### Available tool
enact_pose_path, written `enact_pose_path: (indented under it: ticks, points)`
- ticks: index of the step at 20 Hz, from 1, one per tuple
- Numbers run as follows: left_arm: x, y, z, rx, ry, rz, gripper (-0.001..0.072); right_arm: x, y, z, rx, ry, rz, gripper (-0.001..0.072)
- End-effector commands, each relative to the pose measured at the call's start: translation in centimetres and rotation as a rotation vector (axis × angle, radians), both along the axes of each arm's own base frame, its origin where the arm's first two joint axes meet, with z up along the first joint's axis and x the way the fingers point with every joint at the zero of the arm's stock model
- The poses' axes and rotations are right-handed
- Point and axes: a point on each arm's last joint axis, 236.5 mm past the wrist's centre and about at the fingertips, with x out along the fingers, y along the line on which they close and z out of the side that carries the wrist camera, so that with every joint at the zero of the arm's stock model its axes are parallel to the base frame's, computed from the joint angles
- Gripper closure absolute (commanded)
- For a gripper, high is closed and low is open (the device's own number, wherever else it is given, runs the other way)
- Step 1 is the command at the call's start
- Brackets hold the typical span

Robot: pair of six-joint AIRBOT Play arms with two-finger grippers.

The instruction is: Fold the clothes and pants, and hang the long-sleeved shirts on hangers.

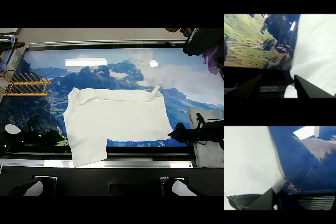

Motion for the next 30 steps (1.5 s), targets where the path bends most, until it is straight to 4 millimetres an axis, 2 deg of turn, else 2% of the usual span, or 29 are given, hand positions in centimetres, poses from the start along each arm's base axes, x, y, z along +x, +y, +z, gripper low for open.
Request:
enact_pose_path:
  ticks: [1, 8, 15, 20, 21, 22, 23, 26, 27, 30]
  points:
    - [-0.7, -2.4, -1.5, -0.062, -0.014, 0.017, 0.0236, -0.1, 0.3, 1.2, 0.001, -0.013, -0.008, 0.068]
    - [1.6, -2.8, -1.7, -0.02, -0.094, 0.043, 0.0237, -0.6, 0.8, 2.1, 0.012, -0.018, 0.013, 0.068]
    - [2.8, -2.0, -2.0, 0.03, -0.138, 0.063, 0.026, -0.4, 0.7, 3.2, -0.015, -0.062, 0.017, 0.068]
    - [1.8, -4.2, -3.3, 0.011, -0.085, -0.013, 0.0261, -0.2, 0.6, 4.3, -0.041, -0.1, 0.017, 0.068]
    - [1.6, -4.5, -3.5, 0.007, -0.074, -0.024, 0.0332, -0.2, 0.6, 4.5, -0.043, -0.104, 0.017, 0.068]
    - [1.6, -4.7, -3.6, 0.006, -0.073, -0.03, 0.0484, -0.2, 0.6, 4.6, -0.047, -0.109, 0.016, 0.068]
    - [1.6, -4.8, -3.6, 0.005, -0.073, -0.031, 0.0586, -0.2, 0.6, 4.8, -0.05, -0.113, 0.014, 0.068]
    - [1.5, -5.0, -3.4, -0.007, -0.07, -0.032, 0.0604, -0.2, 0.6, 5.2, -0.06, -0.128, 0.015, 0.068]
    - [1.5, -5.0, -3.3, -0.009, -0.07, -0.034, 0.0693, -0.2, 0.7, 5.4, -0.059, -0.13, 0.017, 0.068]
    - [1.5, -5.4, -2.8, -0.026, -0.07, -0.042, 0.0693, 0.3, 1.6, 6.6, -0.017, -0.173, 0.014, 0.068]
